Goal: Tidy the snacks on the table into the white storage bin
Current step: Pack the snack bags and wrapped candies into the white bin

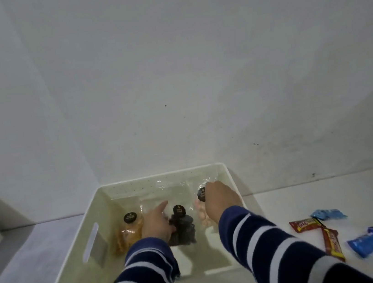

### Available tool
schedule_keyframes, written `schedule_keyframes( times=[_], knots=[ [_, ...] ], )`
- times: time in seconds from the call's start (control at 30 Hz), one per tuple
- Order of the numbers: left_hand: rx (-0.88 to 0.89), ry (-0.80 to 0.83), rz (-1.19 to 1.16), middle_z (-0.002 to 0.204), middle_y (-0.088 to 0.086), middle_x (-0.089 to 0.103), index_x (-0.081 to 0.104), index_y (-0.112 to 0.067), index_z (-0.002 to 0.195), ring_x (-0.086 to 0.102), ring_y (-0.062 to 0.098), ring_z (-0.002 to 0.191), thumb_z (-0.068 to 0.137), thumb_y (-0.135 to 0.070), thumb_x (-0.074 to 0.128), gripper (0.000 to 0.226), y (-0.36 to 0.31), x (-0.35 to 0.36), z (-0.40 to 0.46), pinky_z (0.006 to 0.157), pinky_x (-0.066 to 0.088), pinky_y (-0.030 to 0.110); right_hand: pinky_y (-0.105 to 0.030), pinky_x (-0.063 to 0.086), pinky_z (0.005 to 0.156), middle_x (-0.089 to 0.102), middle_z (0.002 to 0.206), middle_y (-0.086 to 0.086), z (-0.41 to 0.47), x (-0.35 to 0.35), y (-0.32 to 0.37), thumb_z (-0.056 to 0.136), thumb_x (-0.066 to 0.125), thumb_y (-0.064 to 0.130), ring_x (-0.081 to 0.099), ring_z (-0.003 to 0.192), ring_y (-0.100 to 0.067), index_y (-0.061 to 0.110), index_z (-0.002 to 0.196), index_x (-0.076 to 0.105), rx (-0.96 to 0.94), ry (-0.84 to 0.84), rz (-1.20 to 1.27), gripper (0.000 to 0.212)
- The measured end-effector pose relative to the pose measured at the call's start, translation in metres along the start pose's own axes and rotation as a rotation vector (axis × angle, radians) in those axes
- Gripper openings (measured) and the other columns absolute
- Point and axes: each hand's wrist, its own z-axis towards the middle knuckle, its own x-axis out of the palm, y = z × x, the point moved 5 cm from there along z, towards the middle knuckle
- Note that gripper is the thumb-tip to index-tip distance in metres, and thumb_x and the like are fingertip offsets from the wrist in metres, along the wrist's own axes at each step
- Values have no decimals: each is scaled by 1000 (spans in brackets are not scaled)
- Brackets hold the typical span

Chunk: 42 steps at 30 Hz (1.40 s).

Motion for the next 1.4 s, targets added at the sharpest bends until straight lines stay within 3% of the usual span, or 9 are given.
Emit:
schedule_keyframes(
  times=[0.1,0.27,0.4,0.43,0.57,0.7,0.87,1.0,1.4],
  knots=[
    [34,-66,14,120,7,55,38,-30,143,56,19,101,82,14,56,77,-2,12,20,93,51,33,-27,44,79,56,119,-7,18,18,-10,91,44,-1,57,101,-22,12,131,45,53,-12,141,42],
    [65,-137,-26,114,5,39,37,-27,144,45,18,97,82,20,42,78,-2,29,43,99,43,33,-33,41,97,39,141,-17,40,50,-22,93,49,11,45,124,-33,17,147,24,133,133,348,61],
    [63,-119,-36,115,5,37,35,-30,144,46,18,101,84,18,41,78,1,35,49,99,43,34,-7,40,44,45,136,-10,43,54,-30,95,41,3,58,107,-20,21,149,19,194,163,438,61],
    [57,-104,-33,119,7,39,34,-31,145,47,20,103,83,18,42,79,1,35,50,101,43,34,-6,40,41,48,132,-9,44,54,-30,96,41,3,58,104,-18,21,149,19,203,165,465,60],
    [59,-36,10,131,12,37,30,-30,147,51,26,110,80,19,49,85,-5,25,45,98,45,29,-14,47,55,55,122,-7,42,48,-28,94,45,3,54,78,-11,22,151,16,222,184,449,66],
    [41,-81,43,145,6,27,40,-22,143,48,22,113,81,18,48,74,-14,0,21,99,47,29,-24,42,81,50,137,-16,24,19,-23,96,44,6,55,119,-27,5,144,31,182,196,417,49],
    [180,-57,208,145,4,32,50,-20,134,50,19,110,87,3,56,53,-46,-21,-22,84,40,17,-23,42,83,47,142,-9,-3,-23,-14,94,47,3,53,122,-25,14,146,30,68,145,431,56],
    [312,-8,329,136,3,48,55,-22,128,53,20,116,91,-11,56,38,-92,-19,-66,92,39,24,-24,41,93,47,141,-2,-41,-65,-28,92,55,13,50,124,-19,19,139,44,-51,102,351,49],
    [542,284,557,132,3,55,52,-21,132,52,20,120,93,-24,54,39,-221,124,-233,97,40,28,-30,37,105,42,146,-3,-196,-125,-229,94,55,30,44,130,-23,15,139,45,81,203,28,49]
  ],
)
